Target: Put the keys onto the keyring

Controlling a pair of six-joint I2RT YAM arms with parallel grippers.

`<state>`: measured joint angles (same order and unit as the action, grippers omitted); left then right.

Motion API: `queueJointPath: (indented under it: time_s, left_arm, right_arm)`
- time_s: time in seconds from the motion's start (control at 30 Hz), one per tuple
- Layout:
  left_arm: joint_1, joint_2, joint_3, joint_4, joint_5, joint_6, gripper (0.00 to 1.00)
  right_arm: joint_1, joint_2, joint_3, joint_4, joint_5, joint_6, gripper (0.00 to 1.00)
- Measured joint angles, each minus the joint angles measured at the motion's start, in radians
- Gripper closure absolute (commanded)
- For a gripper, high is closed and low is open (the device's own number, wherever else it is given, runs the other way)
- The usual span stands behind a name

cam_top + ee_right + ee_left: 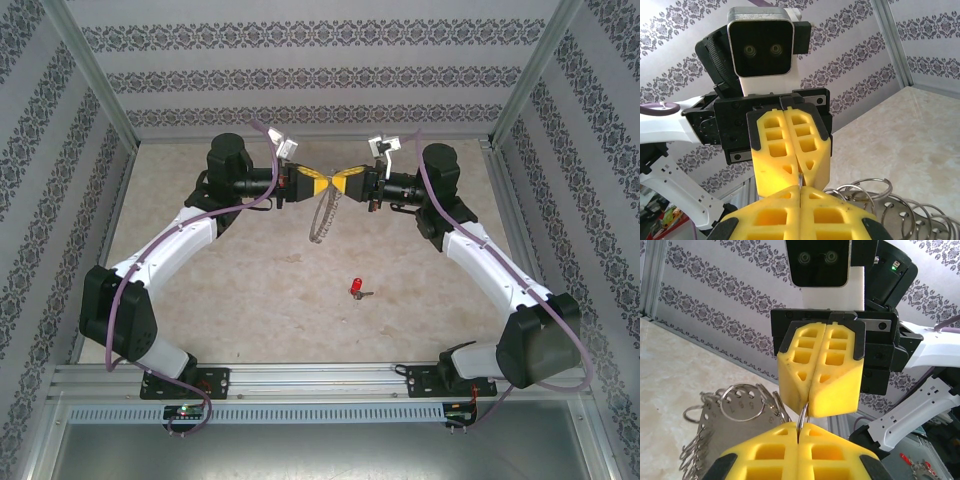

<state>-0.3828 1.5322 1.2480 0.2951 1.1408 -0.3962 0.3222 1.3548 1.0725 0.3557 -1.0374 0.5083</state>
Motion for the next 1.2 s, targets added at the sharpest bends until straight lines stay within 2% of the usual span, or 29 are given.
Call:
queueJointPath:
  time_s: [0.1, 0.17, 0.4, 0.63, 0.8, 1.0, 1.2]
  left_arm:
    - [-0.004, 0.001, 0.029, -0.067, -0.015, 0.036, 1.00]
    - [-0.004, 0.005, 0.064, -0.142, -0.021, 0.079, 1.00]
    - [-0.004, 0.014, 0.227, -0.463, -0.046, 0.277, 1.00]
    - [-0.004, 0.074, 0.407, -0.791, -0.051, 0.486, 1.00]
    - [-0.004, 0.122, 0.491, -0.994, -0.050, 0.613, 1.00]
    - [-0.004, 0.136, 0.518, -1.118, -0.049, 0.701, 1.00]
    - [-0.004, 0.138, 0.520, -1.164, -0.043, 0.736, 1.00]
  right_arm:
    - [-0.018, -0.001, 0.000, 0.003, 0.001, 0.021, 0.65]
    - [-0.039, -0.005, 0.000, 0.009, 0.001, 0.032, 0.63]
    - [-0.104, -0.061, -0.001, 0.007, 0.003, 0.066, 0.62]
    - [-0.092, -0.092, -0.006, 0.004, -0.021, 0.074, 0.62]
    - [-0.039, -0.085, -0.006, -0.013, -0.057, 0.072, 0.62]
    - [-0.005, -0.051, -0.006, -0.030, -0.089, 0.069, 0.63]
    - [0.008, -0.027, -0.011, -0.034, -0.090, 0.066, 0.64]
